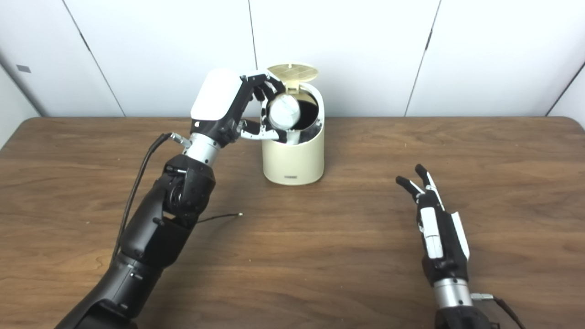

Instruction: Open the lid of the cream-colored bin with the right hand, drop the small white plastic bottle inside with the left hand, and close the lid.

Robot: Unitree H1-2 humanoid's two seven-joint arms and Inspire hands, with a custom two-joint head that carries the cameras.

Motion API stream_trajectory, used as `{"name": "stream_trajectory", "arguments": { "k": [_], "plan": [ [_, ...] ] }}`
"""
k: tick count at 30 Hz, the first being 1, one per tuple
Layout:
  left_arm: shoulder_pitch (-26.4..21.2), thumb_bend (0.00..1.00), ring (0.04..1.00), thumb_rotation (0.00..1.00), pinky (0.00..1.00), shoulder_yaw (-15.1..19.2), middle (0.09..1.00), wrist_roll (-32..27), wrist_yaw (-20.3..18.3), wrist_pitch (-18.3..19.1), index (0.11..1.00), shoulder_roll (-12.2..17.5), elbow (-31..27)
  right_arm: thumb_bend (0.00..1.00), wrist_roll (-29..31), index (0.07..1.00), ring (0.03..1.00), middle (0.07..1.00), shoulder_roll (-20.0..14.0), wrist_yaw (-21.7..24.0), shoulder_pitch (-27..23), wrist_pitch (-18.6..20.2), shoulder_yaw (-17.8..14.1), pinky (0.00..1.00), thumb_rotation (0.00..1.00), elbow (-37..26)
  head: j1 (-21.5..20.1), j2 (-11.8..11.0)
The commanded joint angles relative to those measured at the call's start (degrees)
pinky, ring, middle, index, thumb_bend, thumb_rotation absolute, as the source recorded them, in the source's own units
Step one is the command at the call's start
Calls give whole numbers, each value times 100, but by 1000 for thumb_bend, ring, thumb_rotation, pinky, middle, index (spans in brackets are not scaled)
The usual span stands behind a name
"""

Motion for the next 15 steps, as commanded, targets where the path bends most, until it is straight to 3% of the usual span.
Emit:
{"name": "stream_trajectory", "arguments": {
  "k": [1, 8, 15],
  "plan": [
    [-244, 1000, 583, 137, 546, -7, 594, 98, 142, -88, 659, 58, -249, 616, 65, 948, 917, 825, 52, 2, 29, -226, 20, 1000, 953, 113, 9, 4],
    [-224, 1000, 574, 164, 538, 32, 600, 86, 267, -127, 687, 50, -247, 612, 44, 946, 905, 812, 34, -1, 14, -180, 23, 1000, 965, 100, 27, -1],
    [-117, 1000, 538, 157, 508, 120, 561, -65, 512, -314, 641, 19, -428, 618, 43, 950, 898, 806, -7, 15, 29, -183, 18, 1000, 966, 99, 61, 12]
  ]
}}
